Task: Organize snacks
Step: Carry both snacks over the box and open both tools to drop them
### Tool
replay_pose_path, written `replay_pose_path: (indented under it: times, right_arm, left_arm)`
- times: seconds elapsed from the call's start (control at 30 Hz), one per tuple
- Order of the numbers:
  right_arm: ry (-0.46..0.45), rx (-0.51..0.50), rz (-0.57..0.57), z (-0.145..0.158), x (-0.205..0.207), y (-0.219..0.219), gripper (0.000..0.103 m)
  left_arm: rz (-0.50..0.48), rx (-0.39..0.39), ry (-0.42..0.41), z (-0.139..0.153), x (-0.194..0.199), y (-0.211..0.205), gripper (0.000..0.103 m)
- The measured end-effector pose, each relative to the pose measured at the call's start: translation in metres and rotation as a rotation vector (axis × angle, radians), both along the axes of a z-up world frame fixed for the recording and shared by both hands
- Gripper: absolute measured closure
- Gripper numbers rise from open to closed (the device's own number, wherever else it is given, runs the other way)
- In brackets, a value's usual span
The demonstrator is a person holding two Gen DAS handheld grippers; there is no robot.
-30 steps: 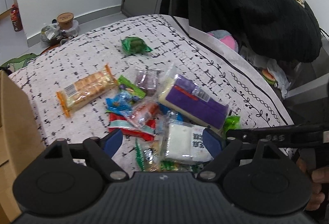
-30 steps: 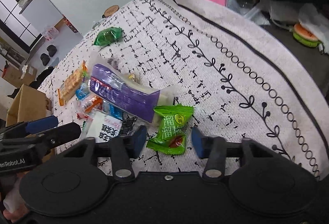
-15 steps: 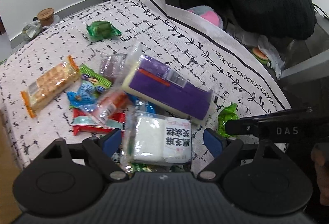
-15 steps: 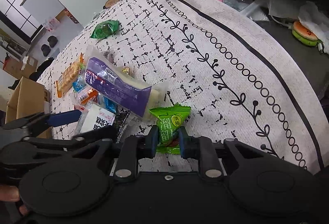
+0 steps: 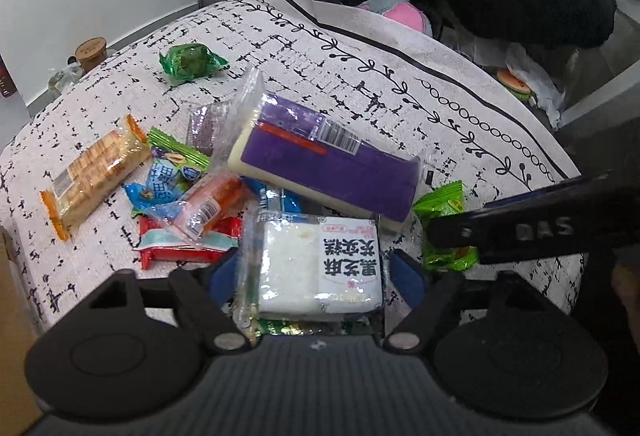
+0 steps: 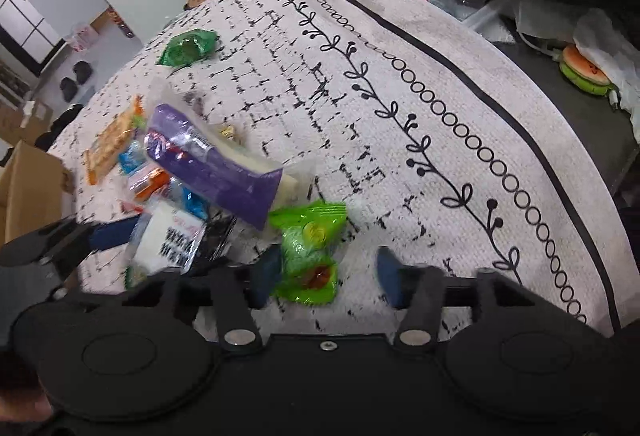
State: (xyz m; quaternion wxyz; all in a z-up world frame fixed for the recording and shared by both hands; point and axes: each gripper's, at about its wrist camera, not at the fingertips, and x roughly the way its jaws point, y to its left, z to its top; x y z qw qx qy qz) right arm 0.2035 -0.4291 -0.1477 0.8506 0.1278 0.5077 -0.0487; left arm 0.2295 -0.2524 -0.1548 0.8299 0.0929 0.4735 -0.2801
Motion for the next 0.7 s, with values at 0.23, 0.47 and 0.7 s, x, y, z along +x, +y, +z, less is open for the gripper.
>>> replay_pose_path:
  times: [0.23, 0.47, 0.7]
  right_arm:
    - [0.008, -0.001, 0.050, -0.001, 0.002, 0.015, 0.077]
    - [-0.070, -0.015, 0.070, 0.023, -0.019, 0.037, 0.077]
    - [-0.146, -0.037, 0.097, 0.047, -0.027, 0.062, 0.077]
  left_arm:
    - [0.021, -0.054, 0.021, 0.011, -0.002, 0.013, 0.047]
    - [0.066, -0.092, -0.003, 0.026, -0.011, 0.034, 0.049]
    - [0.100, -0.120, -0.066, 0.046, -0.025, 0.062, 0.050]
